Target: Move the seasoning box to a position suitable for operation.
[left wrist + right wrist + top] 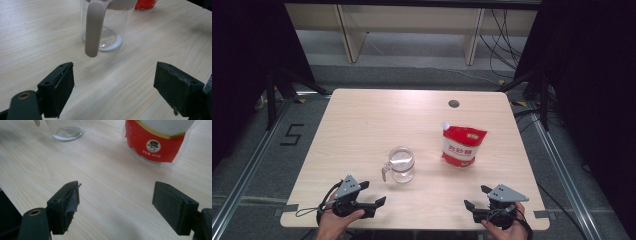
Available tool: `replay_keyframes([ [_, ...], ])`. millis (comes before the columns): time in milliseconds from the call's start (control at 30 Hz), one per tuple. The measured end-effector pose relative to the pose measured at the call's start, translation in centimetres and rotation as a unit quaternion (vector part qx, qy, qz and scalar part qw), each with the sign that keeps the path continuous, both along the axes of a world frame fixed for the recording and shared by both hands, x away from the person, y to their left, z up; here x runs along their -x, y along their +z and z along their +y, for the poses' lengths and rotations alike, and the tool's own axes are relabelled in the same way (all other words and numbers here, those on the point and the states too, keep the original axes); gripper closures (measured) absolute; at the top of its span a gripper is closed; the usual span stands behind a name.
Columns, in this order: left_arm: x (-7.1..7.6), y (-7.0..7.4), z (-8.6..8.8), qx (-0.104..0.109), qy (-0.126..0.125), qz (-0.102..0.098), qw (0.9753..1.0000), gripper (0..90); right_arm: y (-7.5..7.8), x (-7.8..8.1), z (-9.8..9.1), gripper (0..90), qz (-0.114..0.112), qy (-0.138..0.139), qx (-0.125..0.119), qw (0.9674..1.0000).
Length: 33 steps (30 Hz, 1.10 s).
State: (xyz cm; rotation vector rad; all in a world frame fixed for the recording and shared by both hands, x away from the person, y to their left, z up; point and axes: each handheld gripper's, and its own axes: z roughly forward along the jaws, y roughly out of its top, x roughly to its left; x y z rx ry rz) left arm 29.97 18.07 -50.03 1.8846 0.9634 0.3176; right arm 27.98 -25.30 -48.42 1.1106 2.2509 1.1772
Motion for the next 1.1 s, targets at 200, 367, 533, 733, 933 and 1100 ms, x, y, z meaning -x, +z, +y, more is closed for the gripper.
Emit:
replay_keyframes([
  [200,-0.8,0.1,-0.4,0.030,0.008,0.001,0.9995,15.9,0.0,0.2,0.1,20.3,0.012,-0.019,-0.010,0.9997],
  [367,-1.5,-0.1,-0.7,0.029,0.006,-0.002,0.9996,16.8,-0.1,-0.1,-0.2,20.2,-0.001,-0.011,-0.002,0.9999],
  [533,-2.4,-0.2,-0.3,0.026,0.009,-0.011,0.9996,22.1,-0.1,-0.2,-0.1,20.4,0.002,-0.006,-0.006,1.0000],
  [733,-3.0,-0.3,-0.5,0.014,0.003,-0.024,0.9996,29.2,-0.1,-0.2,-0.1,20.7,0.001,-0.005,-0.006,1.0000],
  [933,-3.4,-0.3,-0.9,0.013,0.003,-0.038,0.9992,38.8,-0.2,-0.2,-0.2,21.4,0.003,-0.004,0.003,1.0000],
  [1100,-3.8,-0.5,-1.2,0.028,0.000,-0.013,0.9995,45.8,-0.3,-0.3,-0.1,21.5,-0.006,0.002,0.006,1.0000],
])
